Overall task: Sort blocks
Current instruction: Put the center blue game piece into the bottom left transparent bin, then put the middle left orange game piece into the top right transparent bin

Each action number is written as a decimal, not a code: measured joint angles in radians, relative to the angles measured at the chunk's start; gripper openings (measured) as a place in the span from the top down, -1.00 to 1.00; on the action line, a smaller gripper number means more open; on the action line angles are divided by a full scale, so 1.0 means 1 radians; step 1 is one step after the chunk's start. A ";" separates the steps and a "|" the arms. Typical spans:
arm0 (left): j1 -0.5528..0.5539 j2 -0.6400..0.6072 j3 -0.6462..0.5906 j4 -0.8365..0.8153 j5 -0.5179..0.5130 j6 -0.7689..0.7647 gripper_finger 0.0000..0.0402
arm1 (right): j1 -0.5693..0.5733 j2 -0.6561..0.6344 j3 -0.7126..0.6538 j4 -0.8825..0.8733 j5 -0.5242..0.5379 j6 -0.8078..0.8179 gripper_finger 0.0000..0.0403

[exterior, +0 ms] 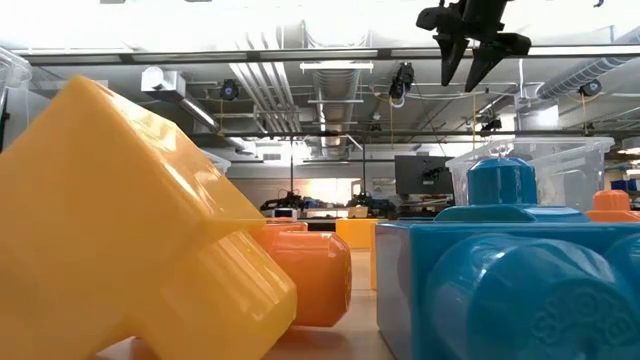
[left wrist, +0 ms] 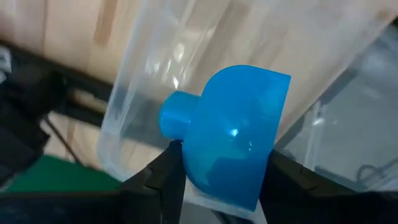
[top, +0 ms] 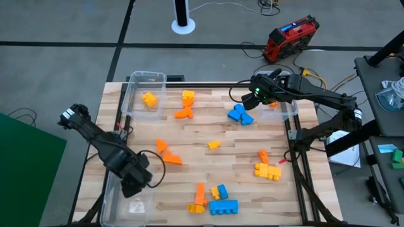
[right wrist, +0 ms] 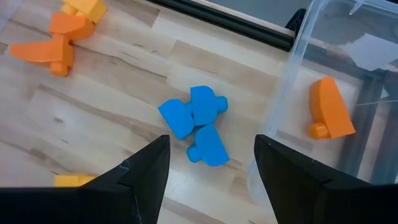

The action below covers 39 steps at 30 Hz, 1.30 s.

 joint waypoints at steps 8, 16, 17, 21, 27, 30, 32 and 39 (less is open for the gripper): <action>0.000 0.000 -0.018 0.001 0.014 -0.023 0.01 | 0.000 0.000 0.000 0.000 0.000 -0.012 -0.11; 0.005 0.000 0.129 0.000 -0.093 -0.048 -0.21 | 0.000 0.000 0.000 -0.001 0.000 -0.040 -0.11; 0.009 0.000 0.162 0.002 -0.134 -0.051 -0.22 | 0.000 0.000 0.000 -0.001 0.000 -0.042 -0.11; 0.045 0.001 0.311 0.002 -0.345 -0.059 -0.23 | 0.000 0.000 0.000 -0.001 0.000 -0.058 -0.11; 0.148 0.001 0.498 0.002 -0.625 0.083 -0.23 | 0.000 0.000 0.000 -0.001 0.000 -0.069 -0.11; 0.228 0.001 0.545 0.001 -0.676 0.208 -0.23 | -0.001 0.000 0.000 -0.001 0.000 -0.078 -0.11; 0.291 0.001 0.553 0.003 -0.675 0.292 -0.23 | 0.000 0.000 0.000 -0.001 0.000 -0.079 -0.11; 0.496 0.004 0.463 0.154 -0.553 0.625 -0.23 | 0.000 0.000 0.000 -0.001 0.000 -0.078 -0.11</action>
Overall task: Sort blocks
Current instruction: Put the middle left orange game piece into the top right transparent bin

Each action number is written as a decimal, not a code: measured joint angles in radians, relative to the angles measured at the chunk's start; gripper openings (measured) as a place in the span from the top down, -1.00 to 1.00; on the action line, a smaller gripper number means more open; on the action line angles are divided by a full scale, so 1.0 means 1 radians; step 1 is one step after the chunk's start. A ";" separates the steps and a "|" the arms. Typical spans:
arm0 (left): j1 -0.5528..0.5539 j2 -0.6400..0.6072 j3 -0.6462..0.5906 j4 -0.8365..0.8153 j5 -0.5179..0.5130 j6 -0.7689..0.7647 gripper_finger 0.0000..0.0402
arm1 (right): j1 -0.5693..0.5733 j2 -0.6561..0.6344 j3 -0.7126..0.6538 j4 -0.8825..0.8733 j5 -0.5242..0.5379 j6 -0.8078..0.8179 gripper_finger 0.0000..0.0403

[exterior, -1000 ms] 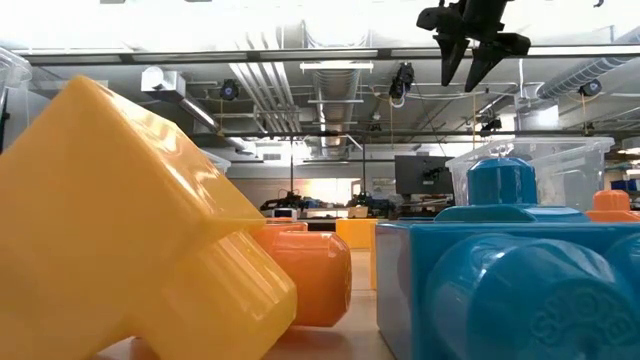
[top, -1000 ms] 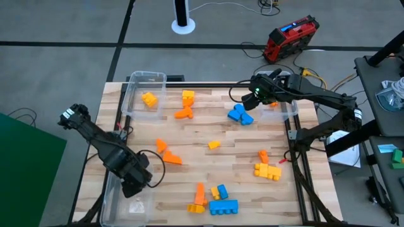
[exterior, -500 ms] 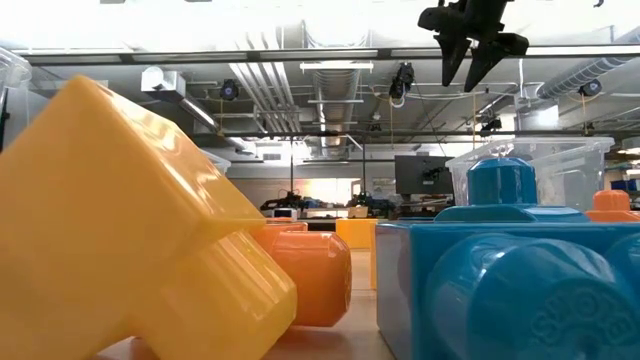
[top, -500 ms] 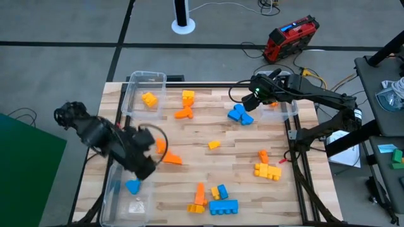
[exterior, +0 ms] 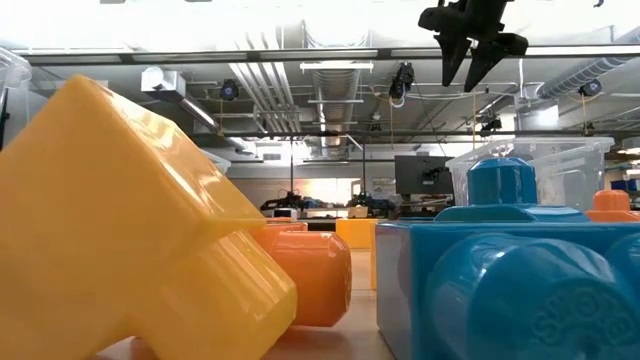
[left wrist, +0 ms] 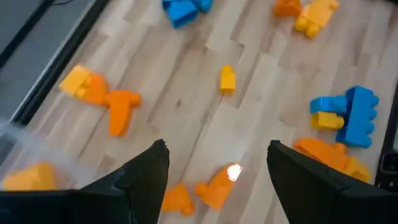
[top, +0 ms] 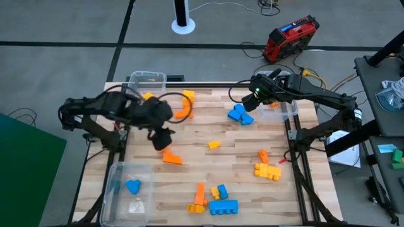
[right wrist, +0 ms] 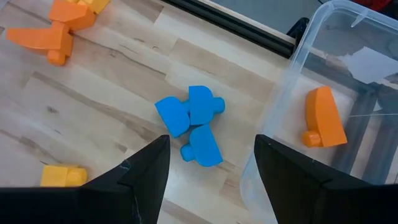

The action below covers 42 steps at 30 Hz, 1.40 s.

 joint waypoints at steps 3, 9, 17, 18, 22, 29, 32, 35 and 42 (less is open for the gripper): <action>0.052 0.007 -0.071 0.076 0.063 0.111 -0.23 | 0.000 0.000 0.000 0.000 0.000 0.000 -0.11; 0.088 0.016 -0.243 0.159 0.092 0.230 -0.23 | -0.002 0.000 0.000 0.000 0.000 0.000 -0.11; 0.074 0.016 -0.544 0.386 0.215 0.301 -0.23 | -0.002 0.000 -0.002 0.000 0.000 0.000 -0.11; 0.071 0.016 -0.569 0.388 0.222 0.309 -0.23 | -0.002 0.000 -0.002 0.000 0.000 0.000 -0.11; 0.068 0.015 -0.660 0.401 0.268 0.312 -0.23 | -0.002 0.000 -0.002 0.001 0.000 0.000 -0.11; 0.040 0.015 -0.773 0.541 0.291 0.306 -0.23 | -0.002 0.000 -0.002 0.004 -0.001 0.002 -0.11; 0.030 0.014 -0.792 0.572 0.282 0.306 -0.23 | -0.002 0.000 -0.002 0.022 -0.009 0.004 -0.11; 0.026 0.027 -0.793 0.578 0.242 0.306 -0.23 | -0.002 0.000 -0.002 0.027 -0.009 0.012 -0.11; 0.017 0.077 -0.793 0.606 0.237 0.337 -0.23 | -0.002 0.000 -0.002 0.027 -0.009 0.011 -0.11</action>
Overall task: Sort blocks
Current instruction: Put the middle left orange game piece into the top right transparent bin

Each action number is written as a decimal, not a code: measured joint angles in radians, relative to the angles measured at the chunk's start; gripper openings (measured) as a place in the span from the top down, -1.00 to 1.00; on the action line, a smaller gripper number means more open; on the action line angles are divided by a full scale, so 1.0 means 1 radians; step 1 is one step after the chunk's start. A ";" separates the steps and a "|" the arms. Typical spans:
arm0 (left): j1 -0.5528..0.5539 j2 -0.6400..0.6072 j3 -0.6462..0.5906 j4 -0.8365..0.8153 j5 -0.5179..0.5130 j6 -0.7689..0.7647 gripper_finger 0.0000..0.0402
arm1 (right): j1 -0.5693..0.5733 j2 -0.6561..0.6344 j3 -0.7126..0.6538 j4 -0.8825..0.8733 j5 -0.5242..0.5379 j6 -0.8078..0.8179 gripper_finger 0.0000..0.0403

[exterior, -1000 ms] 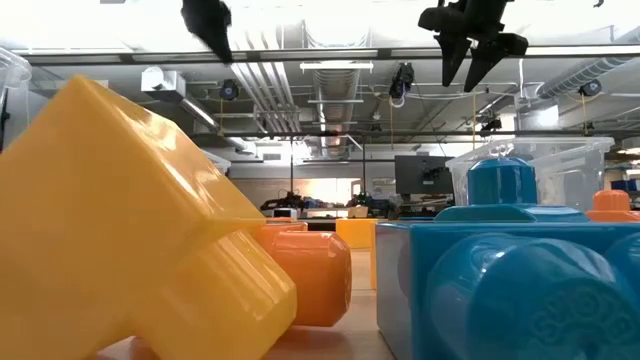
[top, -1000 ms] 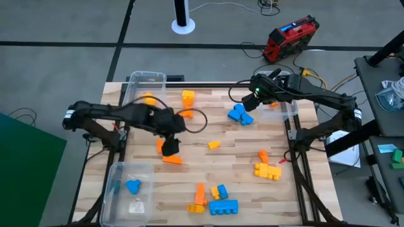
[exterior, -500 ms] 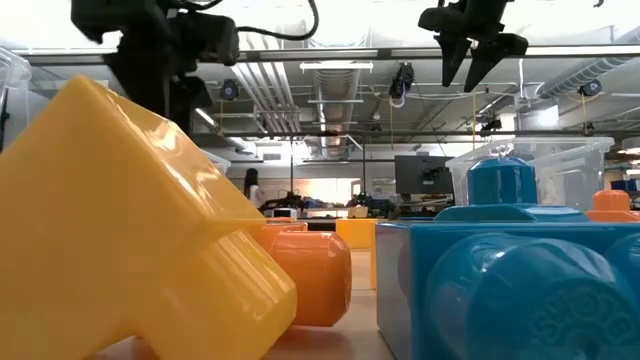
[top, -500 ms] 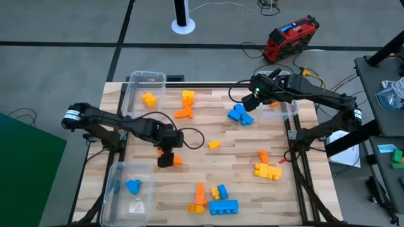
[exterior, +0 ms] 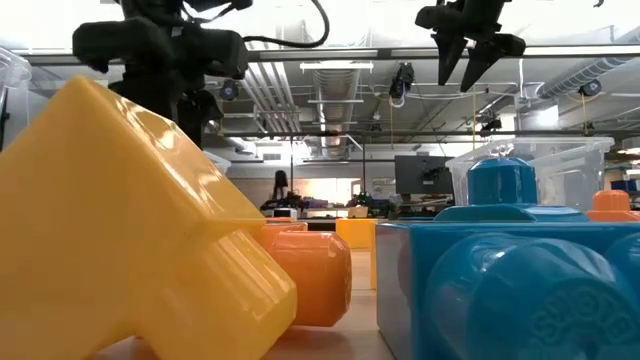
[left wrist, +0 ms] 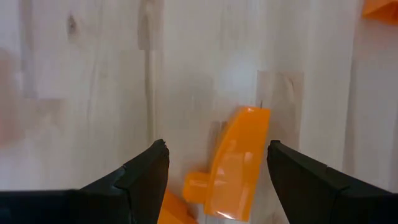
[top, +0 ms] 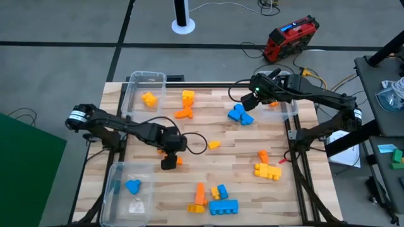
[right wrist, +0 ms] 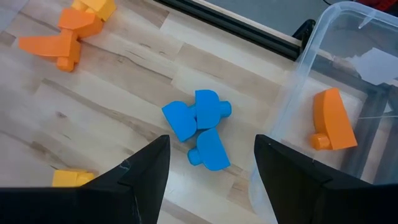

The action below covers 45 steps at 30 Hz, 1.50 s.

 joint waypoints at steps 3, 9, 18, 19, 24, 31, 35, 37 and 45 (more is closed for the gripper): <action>-0.007 0.020 0.000 0.000 -0.003 0.009 -0.23 | 0.000 0.000 0.000 0.001 0.000 0.000 -0.11; -0.020 0.045 0.000 0.003 -0.013 0.017 -0.29 | 0.000 0.000 0.000 0.003 0.000 0.000 -0.11; -0.083 0.088 0.005 0.009 -0.062 0.021 -0.47 | 0.000 0.000 0.000 0.003 0.000 0.000 -0.11; -0.090 0.095 0.003 0.013 -0.060 0.021 -0.47 | 0.000 0.000 0.000 0.003 0.000 0.000 -0.11; -0.101 0.111 -0.030 0.066 -0.028 0.019 -0.47 | 0.000 0.000 0.000 0.004 0.000 -0.003 -0.11; -0.096 0.111 -0.115 0.108 -0.012 -0.013 -0.47 | 0.000 0.000 0.000 0.004 0.000 -0.011 -0.11; -0.095 0.111 -0.144 0.141 -0.010 -0.010 -0.45 | 0.000 0.000 0.000 0.003 0.000 -0.011 -0.11; -0.095 0.111 -0.150 0.156 -0.010 -0.010 -0.41 | 0.000 0.000 0.000 0.003 0.000 -0.011 -0.11; -0.095 0.116 -0.157 0.182 -0.016 -0.010 -0.06 | 0.000 0.000 0.000 0.003 0.000 -0.011 -0.11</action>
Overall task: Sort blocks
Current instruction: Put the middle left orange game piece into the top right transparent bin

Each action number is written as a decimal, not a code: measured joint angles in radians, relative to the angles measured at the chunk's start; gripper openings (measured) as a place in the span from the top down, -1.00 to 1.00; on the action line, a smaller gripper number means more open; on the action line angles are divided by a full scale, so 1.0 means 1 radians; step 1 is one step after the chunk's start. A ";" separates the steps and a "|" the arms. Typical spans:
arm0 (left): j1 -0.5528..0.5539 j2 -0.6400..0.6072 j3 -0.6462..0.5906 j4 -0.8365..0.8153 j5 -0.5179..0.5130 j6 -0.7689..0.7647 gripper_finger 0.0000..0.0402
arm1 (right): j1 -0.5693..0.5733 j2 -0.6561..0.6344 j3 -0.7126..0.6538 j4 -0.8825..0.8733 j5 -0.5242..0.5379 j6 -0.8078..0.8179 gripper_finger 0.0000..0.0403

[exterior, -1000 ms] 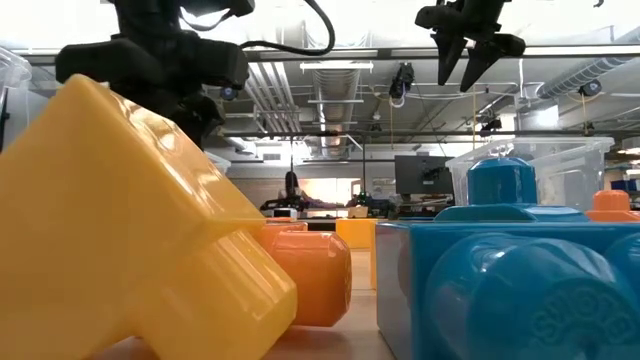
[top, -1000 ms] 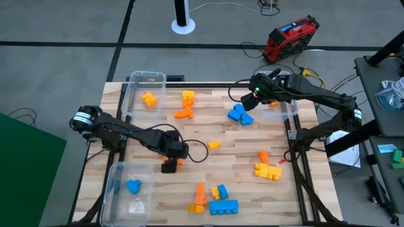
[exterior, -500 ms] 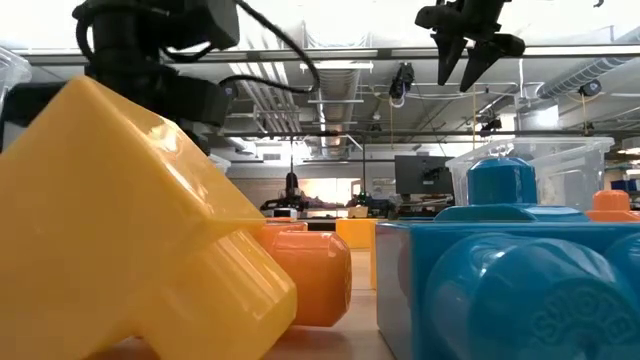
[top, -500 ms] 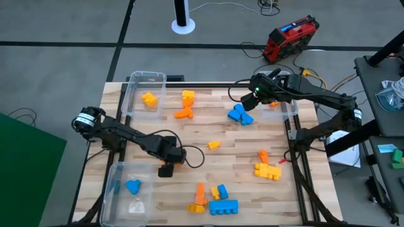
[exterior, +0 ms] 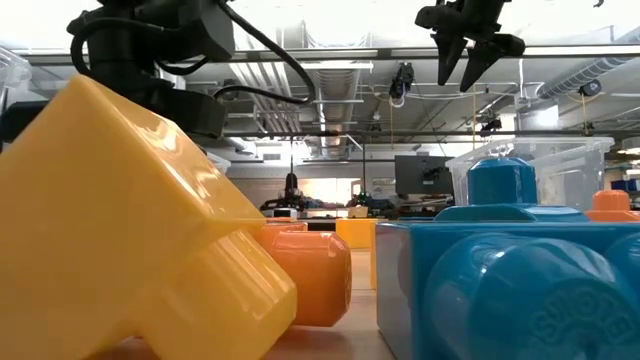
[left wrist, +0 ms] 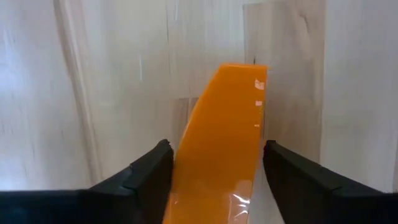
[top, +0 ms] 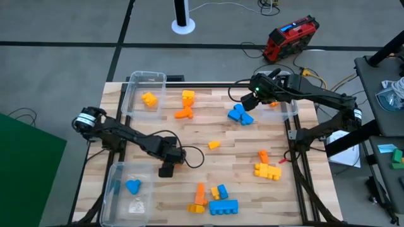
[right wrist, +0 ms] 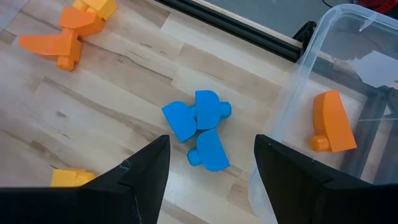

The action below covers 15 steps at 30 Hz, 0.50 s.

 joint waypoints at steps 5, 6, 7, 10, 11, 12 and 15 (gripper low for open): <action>0.000 0.019 0.003 0.004 -0.002 0.000 0.24 | 0.000 0.000 0.000 0.000 0.000 0.000 -0.11; 0.000 0.023 0.005 0.005 -0.003 -0.001 0.28 | 0.000 0.000 0.000 0.000 0.000 0.000 -0.11; 0.000 0.026 0.008 0.007 -0.004 -0.001 0.31 | 0.000 0.000 0.000 0.000 0.000 0.000 -0.11; 0.000 0.031 0.022 0.010 -0.005 0.000 0.32 | 0.000 0.000 0.000 0.000 0.000 0.002 -0.11; 0.000 0.032 0.029 0.010 -0.004 0.001 0.32 | 0.000 0.000 0.000 0.000 0.000 0.003 -0.11; 0.000 0.032 0.038 0.010 -0.005 0.004 0.30 | 0.000 0.000 0.000 0.000 -0.003 0.003 -0.11; 0.001 0.022 0.078 0.000 -0.041 0.014 0.22 | 0.000 0.000 0.000 0.000 -0.045 0.019 -0.11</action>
